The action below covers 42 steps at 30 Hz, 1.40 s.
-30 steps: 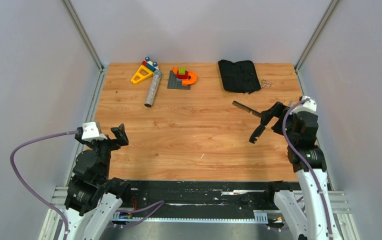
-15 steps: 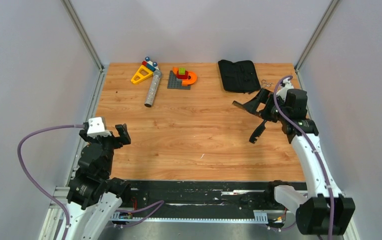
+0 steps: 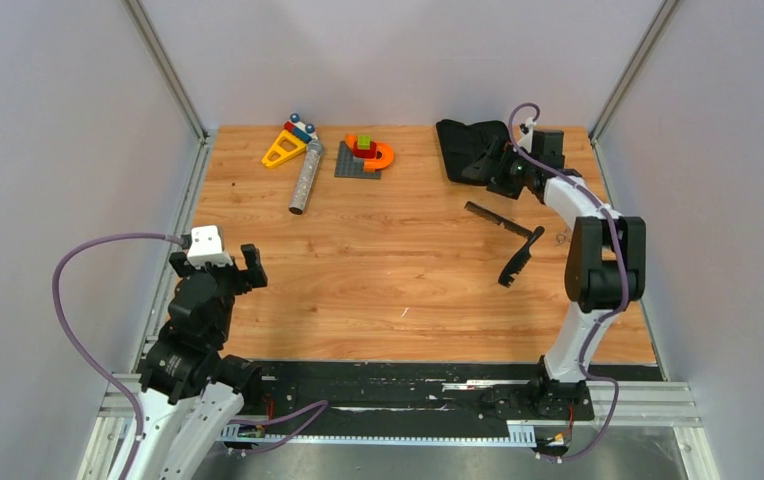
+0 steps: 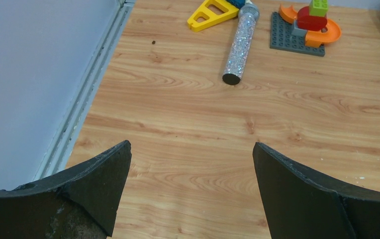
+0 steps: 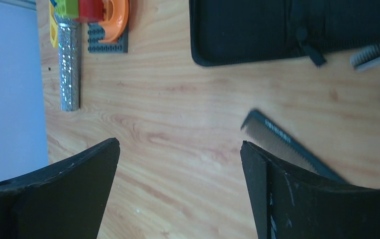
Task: Sort the hair-cutting tools
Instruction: Move the hairdressing tool bag to the center of the board.
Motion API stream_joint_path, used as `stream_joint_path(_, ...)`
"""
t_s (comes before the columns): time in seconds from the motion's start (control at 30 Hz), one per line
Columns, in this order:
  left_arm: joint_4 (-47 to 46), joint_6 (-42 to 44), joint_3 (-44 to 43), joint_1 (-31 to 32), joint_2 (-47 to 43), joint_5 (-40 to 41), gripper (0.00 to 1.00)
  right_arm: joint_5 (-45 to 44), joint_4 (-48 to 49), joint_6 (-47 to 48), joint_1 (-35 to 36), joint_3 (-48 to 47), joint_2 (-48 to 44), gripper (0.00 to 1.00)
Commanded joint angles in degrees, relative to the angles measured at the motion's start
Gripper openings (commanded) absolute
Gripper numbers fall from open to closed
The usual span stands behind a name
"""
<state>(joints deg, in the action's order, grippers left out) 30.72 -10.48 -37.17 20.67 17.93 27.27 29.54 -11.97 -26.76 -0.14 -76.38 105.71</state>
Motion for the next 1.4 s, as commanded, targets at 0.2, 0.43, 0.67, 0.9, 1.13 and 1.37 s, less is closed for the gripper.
stream_joint_path(0.2,-0.7,0.7,-1.9,0.3,3.1,-1.1,1.0,9.4,10.3,-1.9,0.5,-21.5,21.0,0.95)
stream_joint_path(0.43,-0.4,0.8,-1.9,0.3,4.0,-0.5,1.0,12.4,9.8,-3.1,3.8,-31.8,31.1,0.95)
stream_joint_path(0.67,-0.4,1.0,-2.0,0.3,4.3,-0.8,1.0,11.7,8.2,-4.4,7.6,-32.3,34.7,0.95)
stream_joint_path(0.9,-0.4,1.1,-2.0,0.3,3.4,-0.6,1.0,6.3,5.5,-6.0,11.6,-25.7,32.0,0.94)
stream_joint_path(1.13,-0.6,1.1,-1.8,0.3,0.7,-0.4,1.0,0.8,3.1,-7.6,15.8,-17.7,26.3,0.94)
stream_joint_path(1.37,-0.8,1.1,-1.8,0.3,-1.9,-0.3,1.0,-3.5,-1.8,-9.4,21.3,-15.2,23.6,0.93)
